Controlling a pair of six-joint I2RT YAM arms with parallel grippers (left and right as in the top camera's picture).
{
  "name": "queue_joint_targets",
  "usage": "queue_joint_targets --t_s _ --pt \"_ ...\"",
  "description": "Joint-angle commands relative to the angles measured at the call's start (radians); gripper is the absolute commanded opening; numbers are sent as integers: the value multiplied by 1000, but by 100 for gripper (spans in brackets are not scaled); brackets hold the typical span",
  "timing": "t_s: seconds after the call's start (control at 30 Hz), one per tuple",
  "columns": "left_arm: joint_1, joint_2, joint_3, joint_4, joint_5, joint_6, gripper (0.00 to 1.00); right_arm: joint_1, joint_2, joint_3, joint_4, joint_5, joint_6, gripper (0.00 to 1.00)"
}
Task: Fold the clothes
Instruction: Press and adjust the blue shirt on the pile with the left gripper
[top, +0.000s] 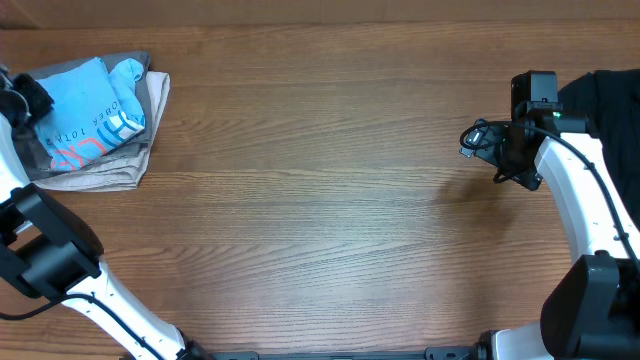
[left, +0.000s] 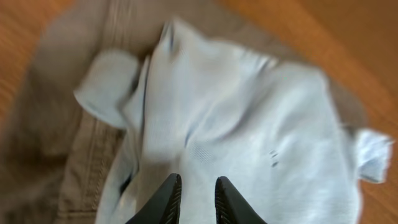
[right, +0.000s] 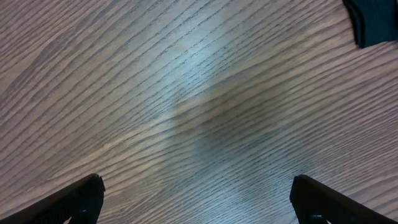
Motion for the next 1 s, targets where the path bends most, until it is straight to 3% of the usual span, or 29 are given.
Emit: queue_joint_targets --t_s 0.0,0.17,0.27,0.47,0.77,0.87,0.97 --pt "7 26 -47 5 -61 -51 22 2 -10 6 5 13 -2 100" --pt "11 109 -66 21 -80 -35 22 2 -10 6 5 13 -2 100" --pt "12 159 -66 3 -140 -27 15 2 -10 6 5 13 -2 100" --pt "14 130 -34 -3 -145 -34 13 2 -10 6 5 13 -2 100" --pt "-34 -97 24 -27 101 -130 11 2 -10 6 5 13 -2 100" --pt "-77 -132 24 -66 198 -129 4 2 -10 6 5 13 -2 100" --pt "-127 -122 23 -129 207 -127 4 2 -10 6 5 13 -2 100"
